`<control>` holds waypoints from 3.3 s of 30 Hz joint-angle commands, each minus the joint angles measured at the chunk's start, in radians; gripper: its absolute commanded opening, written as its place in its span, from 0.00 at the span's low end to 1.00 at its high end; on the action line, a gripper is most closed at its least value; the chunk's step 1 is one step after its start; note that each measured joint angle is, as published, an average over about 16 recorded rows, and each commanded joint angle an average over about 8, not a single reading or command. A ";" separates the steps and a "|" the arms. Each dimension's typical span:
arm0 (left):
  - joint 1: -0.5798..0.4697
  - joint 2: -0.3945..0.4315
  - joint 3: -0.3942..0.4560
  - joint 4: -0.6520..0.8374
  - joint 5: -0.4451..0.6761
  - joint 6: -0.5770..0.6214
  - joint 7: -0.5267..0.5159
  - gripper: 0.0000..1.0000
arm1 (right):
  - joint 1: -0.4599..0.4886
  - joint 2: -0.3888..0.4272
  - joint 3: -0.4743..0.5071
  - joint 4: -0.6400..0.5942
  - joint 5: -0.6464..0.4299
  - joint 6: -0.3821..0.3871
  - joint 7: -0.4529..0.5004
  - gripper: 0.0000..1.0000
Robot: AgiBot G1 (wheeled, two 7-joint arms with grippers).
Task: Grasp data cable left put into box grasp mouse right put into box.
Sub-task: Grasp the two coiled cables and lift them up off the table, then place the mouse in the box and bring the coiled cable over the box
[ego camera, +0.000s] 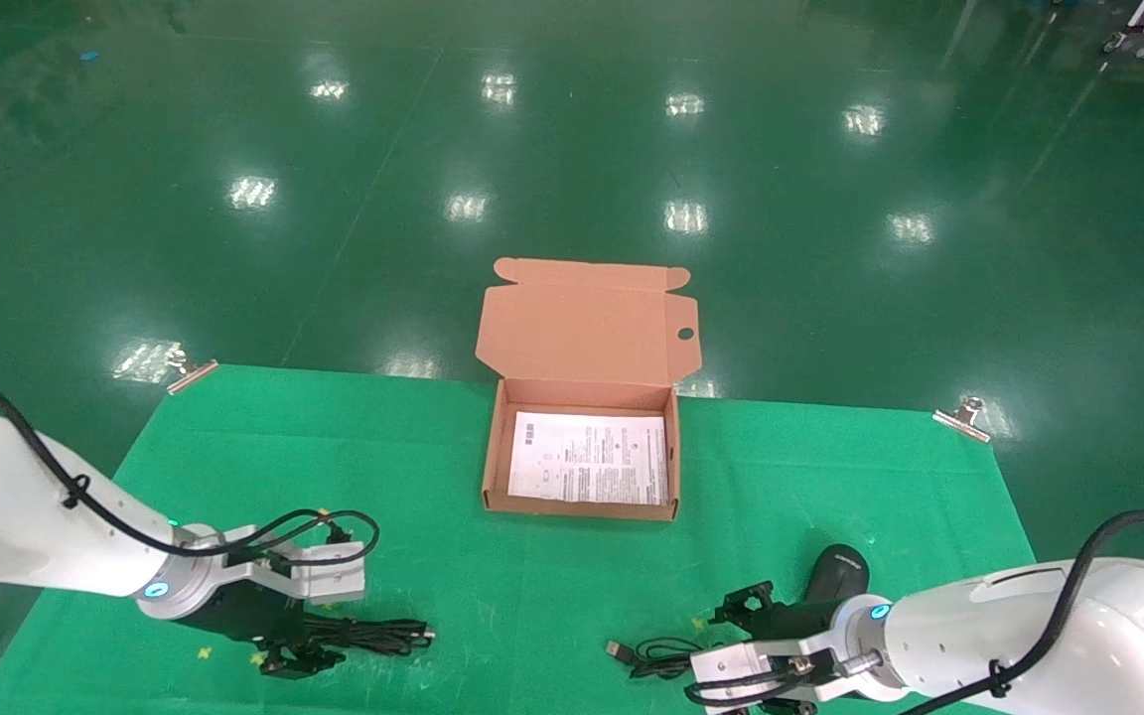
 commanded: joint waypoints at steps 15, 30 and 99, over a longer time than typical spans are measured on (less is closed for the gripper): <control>0.001 -0.001 0.001 -0.005 0.001 0.002 -0.001 0.00 | 0.001 0.001 0.000 0.001 0.001 -0.001 -0.001 0.00; 0.000 -0.002 0.000 -0.007 0.001 0.002 0.000 0.00 | 0.001 0.002 0.001 0.002 0.003 -0.002 0.000 0.00; -0.112 -0.072 -0.097 -0.683 0.451 -0.260 -0.409 0.00 | 0.413 -0.245 0.232 -0.223 0.251 0.289 -0.164 0.00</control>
